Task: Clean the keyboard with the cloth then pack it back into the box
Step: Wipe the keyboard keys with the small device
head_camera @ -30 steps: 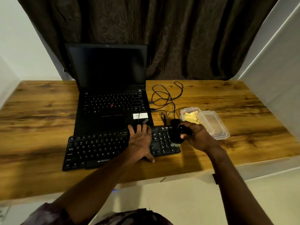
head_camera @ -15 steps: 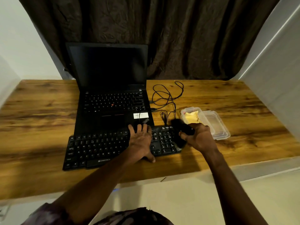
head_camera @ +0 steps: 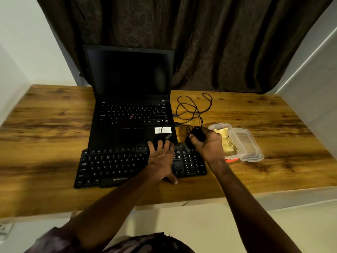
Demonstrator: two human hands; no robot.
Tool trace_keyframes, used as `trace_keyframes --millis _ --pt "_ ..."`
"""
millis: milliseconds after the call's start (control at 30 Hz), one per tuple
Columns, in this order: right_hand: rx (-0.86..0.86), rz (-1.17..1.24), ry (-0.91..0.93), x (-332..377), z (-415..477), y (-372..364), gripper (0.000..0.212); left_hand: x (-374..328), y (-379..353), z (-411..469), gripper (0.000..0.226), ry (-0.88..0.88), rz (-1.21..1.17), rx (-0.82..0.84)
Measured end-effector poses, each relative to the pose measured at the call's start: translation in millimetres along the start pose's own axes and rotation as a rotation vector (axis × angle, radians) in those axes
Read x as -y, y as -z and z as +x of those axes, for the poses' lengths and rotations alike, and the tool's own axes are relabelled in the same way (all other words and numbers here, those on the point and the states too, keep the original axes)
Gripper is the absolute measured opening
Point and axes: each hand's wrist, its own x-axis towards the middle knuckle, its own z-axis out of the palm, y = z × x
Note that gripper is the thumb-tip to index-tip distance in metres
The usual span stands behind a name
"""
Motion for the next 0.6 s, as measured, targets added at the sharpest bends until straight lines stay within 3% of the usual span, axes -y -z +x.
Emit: trace_keyframes --millis 200,433,600 --pt "-0.079 -0.034 -0.100 -12.4 7.7 10.1 0.034 2.2 -2.4 0.0 0.146 -0.015 -0.022 -0.032" --pt "0.033 0.052 0.018 21.9 -2.9 -11.2 0.023 1.5 -1.3 1.9 0.148 -0.002 -0.033 0.000" --pt "-0.023 0.029 -0.086 8.6 1.4 4.0 0.031 4.0 -3.0 0.1 0.147 -0.023 -0.041 -0.033"
